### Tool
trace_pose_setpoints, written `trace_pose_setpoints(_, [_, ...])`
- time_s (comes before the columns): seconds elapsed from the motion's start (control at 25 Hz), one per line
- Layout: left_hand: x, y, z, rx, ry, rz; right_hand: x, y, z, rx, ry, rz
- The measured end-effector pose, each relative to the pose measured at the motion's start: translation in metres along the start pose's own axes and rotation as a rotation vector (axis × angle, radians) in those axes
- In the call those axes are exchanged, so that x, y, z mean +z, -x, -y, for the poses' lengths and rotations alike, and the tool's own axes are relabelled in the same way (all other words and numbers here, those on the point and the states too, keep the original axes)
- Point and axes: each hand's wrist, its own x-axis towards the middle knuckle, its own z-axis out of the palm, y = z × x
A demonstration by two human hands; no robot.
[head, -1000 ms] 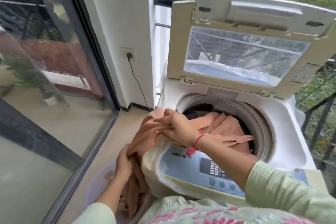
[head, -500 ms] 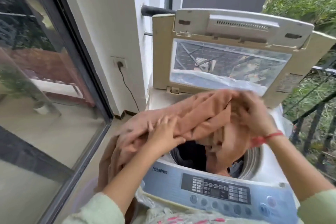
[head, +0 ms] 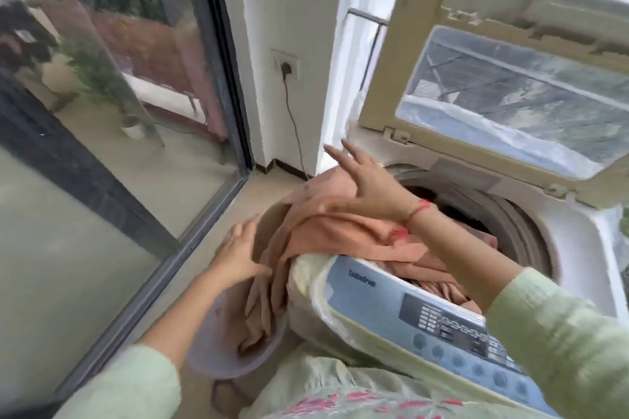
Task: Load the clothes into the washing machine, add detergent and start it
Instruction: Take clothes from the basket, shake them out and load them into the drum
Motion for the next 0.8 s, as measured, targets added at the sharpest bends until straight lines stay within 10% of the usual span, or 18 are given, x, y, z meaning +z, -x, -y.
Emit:
trace_pose_setpoints(0.12, [0.025,-0.015,0.002,-0.031,0.033,0.083,0.033,-0.047,0.071,0.069,0.241,0.319])
trace_pose_setpoints(0.24, [0.04,-0.022,-0.008,-0.108,0.096,0.029,0.043,-0.043,0.094,0.066,0.323,0.292])
trace_pose_setpoints(0.4, [0.05,-0.015,-0.019,-0.018,0.4,-0.107,0.025,-0.011,0.05,-0.091,-0.042,-0.051])
trace_pose_setpoints(0.64, [-0.024,0.006,-0.148,0.519,0.48,-0.799,-0.08,0.114,-0.053,0.039,-0.193,-0.697])
trace_pose_setpoints(0.8, [-0.016,0.003,-0.253,0.537,-0.006,-0.365,-0.055,0.154,-0.127,0.367,0.168,-0.877])
